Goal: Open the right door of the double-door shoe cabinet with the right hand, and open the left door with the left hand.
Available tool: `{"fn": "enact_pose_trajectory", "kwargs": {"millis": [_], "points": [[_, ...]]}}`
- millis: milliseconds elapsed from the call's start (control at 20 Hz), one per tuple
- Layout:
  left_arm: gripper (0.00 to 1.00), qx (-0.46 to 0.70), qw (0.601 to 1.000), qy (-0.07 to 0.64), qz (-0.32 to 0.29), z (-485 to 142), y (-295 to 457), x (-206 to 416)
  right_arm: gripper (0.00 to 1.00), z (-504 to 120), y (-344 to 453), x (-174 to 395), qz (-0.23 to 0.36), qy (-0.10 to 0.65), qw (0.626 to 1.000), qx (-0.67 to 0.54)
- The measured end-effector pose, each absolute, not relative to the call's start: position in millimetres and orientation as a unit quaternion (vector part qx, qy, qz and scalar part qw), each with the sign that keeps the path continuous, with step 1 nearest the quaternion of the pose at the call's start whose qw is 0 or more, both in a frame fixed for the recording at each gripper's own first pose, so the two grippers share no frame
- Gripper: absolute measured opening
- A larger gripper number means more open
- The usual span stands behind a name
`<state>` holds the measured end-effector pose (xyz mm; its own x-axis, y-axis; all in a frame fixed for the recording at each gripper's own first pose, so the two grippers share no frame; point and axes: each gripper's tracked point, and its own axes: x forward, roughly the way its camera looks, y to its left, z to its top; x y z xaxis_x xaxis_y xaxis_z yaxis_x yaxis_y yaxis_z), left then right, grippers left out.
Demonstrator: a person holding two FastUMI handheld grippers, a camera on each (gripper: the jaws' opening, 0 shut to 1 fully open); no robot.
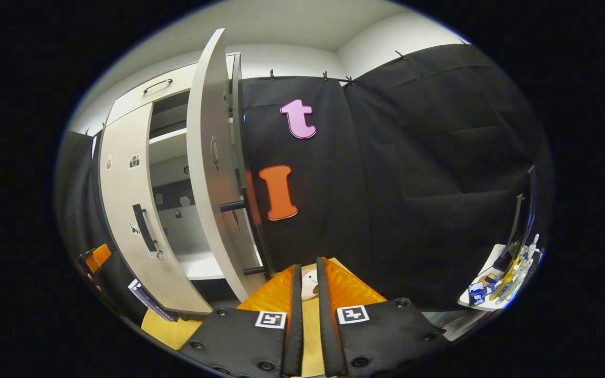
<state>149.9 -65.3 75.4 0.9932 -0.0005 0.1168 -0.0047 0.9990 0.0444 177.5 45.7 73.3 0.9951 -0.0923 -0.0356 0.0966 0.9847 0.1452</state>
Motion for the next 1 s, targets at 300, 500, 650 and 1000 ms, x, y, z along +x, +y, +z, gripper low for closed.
{"fn": "enact_pose_trajectory", "kwargs": {"millis": [300, 500, 650, 1000], "points": [[0.95, 0.042, 0.996, -0.061, -0.049, 92.7, -104.5, 199.4, 0.68, 80.8, 33.0, 168.3, -0.051, 0.007, 0.996, 0.074], [0.95, 0.057, 0.994, -0.060, -0.066, 97.0, -128.3, 228.7, 0.98, 87.5, 29.6, 166.6, -0.054, 0.001, 0.996, 0.076], [0.95, 0.061, 0.995, -0.043, -0.067, 88.7, -136.3, 253.0, 0.98, 90.4, 23.4, 167.2, -0.061, -0.004, 0.995, 0.079], [0.85, 0.046, 0.996, -0.011, -0.074, 66.1, -143.2, 289.3, 0.98, 85.9, 7.9, 161.9, -0.074, 0.000, 0.993, 0.095]]}}
